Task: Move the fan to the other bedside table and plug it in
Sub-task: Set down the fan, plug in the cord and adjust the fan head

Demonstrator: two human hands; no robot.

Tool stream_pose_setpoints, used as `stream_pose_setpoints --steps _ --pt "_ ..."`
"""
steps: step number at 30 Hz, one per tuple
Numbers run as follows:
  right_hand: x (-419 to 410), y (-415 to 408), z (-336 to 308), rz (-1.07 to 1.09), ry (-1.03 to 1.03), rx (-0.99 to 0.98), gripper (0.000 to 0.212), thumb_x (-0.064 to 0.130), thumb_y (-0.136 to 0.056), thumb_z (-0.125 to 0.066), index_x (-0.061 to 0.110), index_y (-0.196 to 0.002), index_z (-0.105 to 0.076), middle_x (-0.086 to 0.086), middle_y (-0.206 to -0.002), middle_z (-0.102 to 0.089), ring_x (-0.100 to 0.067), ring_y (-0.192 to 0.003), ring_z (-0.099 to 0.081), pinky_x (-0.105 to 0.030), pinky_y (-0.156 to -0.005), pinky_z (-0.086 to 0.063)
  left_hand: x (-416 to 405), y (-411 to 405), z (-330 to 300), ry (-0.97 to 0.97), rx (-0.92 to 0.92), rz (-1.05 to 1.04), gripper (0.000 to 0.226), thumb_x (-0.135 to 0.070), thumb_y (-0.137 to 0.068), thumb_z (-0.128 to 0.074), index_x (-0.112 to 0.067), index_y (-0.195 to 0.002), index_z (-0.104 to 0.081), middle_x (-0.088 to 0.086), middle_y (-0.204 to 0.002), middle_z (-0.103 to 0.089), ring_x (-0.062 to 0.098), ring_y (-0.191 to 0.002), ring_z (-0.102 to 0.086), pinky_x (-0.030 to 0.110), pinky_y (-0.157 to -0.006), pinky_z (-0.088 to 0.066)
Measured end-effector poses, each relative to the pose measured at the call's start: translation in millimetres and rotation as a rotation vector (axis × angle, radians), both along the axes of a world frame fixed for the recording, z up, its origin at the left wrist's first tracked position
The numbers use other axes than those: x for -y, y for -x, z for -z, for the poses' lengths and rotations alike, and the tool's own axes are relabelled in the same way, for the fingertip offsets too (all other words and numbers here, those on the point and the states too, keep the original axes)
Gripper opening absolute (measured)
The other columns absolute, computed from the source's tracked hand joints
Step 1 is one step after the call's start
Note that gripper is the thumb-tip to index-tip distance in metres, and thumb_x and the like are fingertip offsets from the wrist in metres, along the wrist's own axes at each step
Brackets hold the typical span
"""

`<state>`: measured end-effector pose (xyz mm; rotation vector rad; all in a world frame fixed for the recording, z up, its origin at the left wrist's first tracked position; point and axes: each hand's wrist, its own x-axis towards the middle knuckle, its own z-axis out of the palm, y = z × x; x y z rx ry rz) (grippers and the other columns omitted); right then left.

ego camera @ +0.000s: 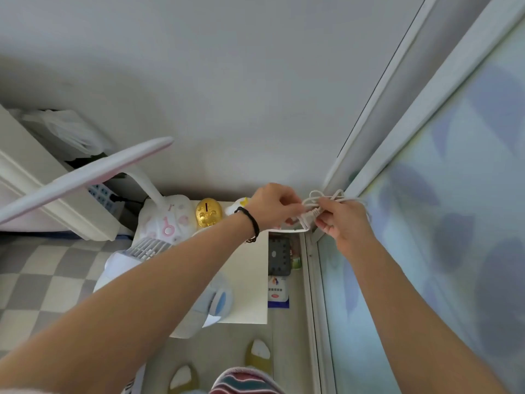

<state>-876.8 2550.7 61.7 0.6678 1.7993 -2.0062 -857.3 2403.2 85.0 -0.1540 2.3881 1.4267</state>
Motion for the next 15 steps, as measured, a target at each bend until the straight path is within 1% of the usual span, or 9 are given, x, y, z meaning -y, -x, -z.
stream_pose_setpoints --steps 2,3,4,6,8,10,12,14,15 --pt "1 10 9 0.024 -0.003 0.047 0.019 -0.007 -0.088 -0.051 0.005 -0.074 -0.052 -0.009 -0.081 -0.058 -0.02 -0.07 -0.059 -0.041 -0.073 -0.054 9 8 1 -0.029 -0.007 -0.125 0.011 -0.008 -0.085 -0.053 -0.015 -0.083 -0.061 0.002 -0.068 -0.062 0.009 -0.055 -0.06 0.017 -0.047 -0.05" --pt "1 15 14 0.03 -0.018 0.067 0.021 -0.01 -0.087 -0.048 0.005 -0.072 -0.05 -0.011 -0.079 -0.057 -0.02 -0.07 -0.059 -0.042 -0.075 -0.052 13 12 0 -0.031 -0.015 -0.176 0.013 -0.006 -0.085 -0.051 -0.014 -0.086 -0.06 0.001 -0.066 -0.06 0.011 -0.055 -0.059 0.015 -0.045 -0.048" --pt "1 21 20 0.027 -0.035 0.087 0.022 -0.011 -0.086 -0.048 0.006 -0.072 -0.049 -0.011 -0.077 -0.055 -0.02 -0.069 -0.057 -0.04 -0.075 -0.051 18 17 1 -0.022 -0.023 -0.21 0.014 -0.005 -0.085 -0.049 -0.014 -0.089 -0.06 0.0 -0.064 -0.058 0.013 -0.057 -0.059 0.014 -0.045 -0.048" --pt "2 30 31 0.005 -0.088 0.118 0.021 -0.01 -0.083 -0.052 0.007 -0.072 -0.048 -0.011 -0.075 -0.052 -0.019 -0.065 -0.054 -0.034 -0.066 -0.047 25 21 1 0.013 -0.042 -0.207 0.018 -0.006 -0.083 -0.05 -0.014 -0.095 -0.061 -0.001 -0.064 -0.057 0.02 -0.064 -0.058 0.021 -0.054 -0.051" --pt "6 40 42 -0.041 -0.161 0.156 0.021 -0.007 -0.083 -0.055 0.008 -0.071 -0.048 -0.01 -0.071 -0.048 -0.018 -0.062 -0.049 -0.03 -0.059 -0.042 30 22 6 0.041 -0.049 -0.214 0.022 -0.008 -0.082 -0.05 -0.012 -0.099 -0.063 0.0 -0.07 -0.058 0.022 -0.072 -0.056 0.032 -0.069 -0.054" --pt "13 46 52 -0.103 -0.189 0.191 0.021 -0.004 -0.085 -0.055 0.009 -0.07 -0.048 -0.008 -0.068 -0.043 -0.017 -0.06 -0.043 -0.028 -0.055 -0.038 34 19 11 0.065 -0.057 -0.237 0.024 -0.009 -0.083 -0.05 -0.012 -0.103 -0.064 0.001 -0.079 -0.059 0.021 -0.076 -0.056 0.034 -0.077 -0.053" --pt "19 49 63 -0.147 -0.19 0.232 0.02 0.003 -0.086 -0.059 0.009 -0.07 -0.048 -0.006 -0.065 -0.041 -0.016 -0.057 -0.038 -0.027 -0.054 -0.035 40 12 16 0.094 -0.076 -0.268 0.024 -0.01 -0.085 -0.05 -0.012 -0.105 -0.064 0.001 -0.084 -0.06 0.019 -0.077 -0.056 0.029 -0.074 -0.051" --pt "22 52 76 -0.169 -0.196 0.261 0.017 0.008 -0.086 -0.062 0.009 -0.073 -0.051 -0.007 -0.067 -0.044 -0.017 -0.059 -0.041 -0.028 -0.056 -0.037 48 5 20 0.123 -0.093 -0.292 0.024 -0.009 -0.085 -0.051 -0.011 -0.104 -0.065 0.002 -0.087 -0.061 0.018 -0.076 -0.057 0.022 -0.067 -0.048" --pt "25 51 81 -0.191 -0.205 0.269 0.013 0.009 -0.086 -0.061 0.009 -0.076 -0.052 -0.007 -0.069 -0.046 -0.017 -0.062 -0.043 -0.029 -0.059 -0.039 53 0 22 0.145 -0.092 -0.304 0.024 -0.009 -0.085 -0.051 -0.011 -0.104 -0.065 0.002 -0.088 -0.061 0.018 -0.075 -0.056 0.021 -0.066 -0.047"
